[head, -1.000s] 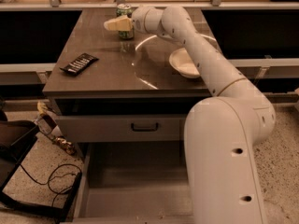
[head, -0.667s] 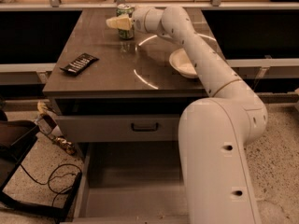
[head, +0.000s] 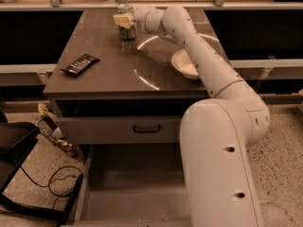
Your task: Place green can into middle drawer
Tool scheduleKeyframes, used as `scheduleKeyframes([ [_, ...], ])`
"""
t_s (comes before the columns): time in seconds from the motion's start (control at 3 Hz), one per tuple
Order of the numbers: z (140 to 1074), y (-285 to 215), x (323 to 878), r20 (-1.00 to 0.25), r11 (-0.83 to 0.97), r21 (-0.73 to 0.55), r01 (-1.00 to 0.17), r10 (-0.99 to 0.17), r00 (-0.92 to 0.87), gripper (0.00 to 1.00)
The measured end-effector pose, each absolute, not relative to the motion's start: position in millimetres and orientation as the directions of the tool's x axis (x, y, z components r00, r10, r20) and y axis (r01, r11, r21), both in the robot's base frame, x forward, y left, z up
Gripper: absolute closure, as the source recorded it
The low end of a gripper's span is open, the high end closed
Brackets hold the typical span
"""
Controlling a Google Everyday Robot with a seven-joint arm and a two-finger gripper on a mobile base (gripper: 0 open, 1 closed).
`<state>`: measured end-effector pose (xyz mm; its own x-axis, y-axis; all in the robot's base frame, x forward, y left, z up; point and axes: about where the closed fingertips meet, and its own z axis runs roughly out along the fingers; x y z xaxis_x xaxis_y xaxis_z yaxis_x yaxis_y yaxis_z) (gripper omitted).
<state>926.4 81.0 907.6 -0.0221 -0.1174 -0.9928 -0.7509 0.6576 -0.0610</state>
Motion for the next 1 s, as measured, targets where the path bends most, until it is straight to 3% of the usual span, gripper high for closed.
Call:
scheduleKeyframes([
  [0.33, 906.2, 84.5, 926.2, -0.993, 0.655, -0.06, -0.754, -0.117, -0.024, 0.88],
  [0.67, 905.0, 87.6, 925.9, -0.993, 0.652, -0.058, -0.756, -0.117, -0.025, 1.0],
  [1.0, 906.9, 89.4, 925.1, -0.993, 0.651, -0.058, -0.757, -0.118, -0.025, 1.0],
])
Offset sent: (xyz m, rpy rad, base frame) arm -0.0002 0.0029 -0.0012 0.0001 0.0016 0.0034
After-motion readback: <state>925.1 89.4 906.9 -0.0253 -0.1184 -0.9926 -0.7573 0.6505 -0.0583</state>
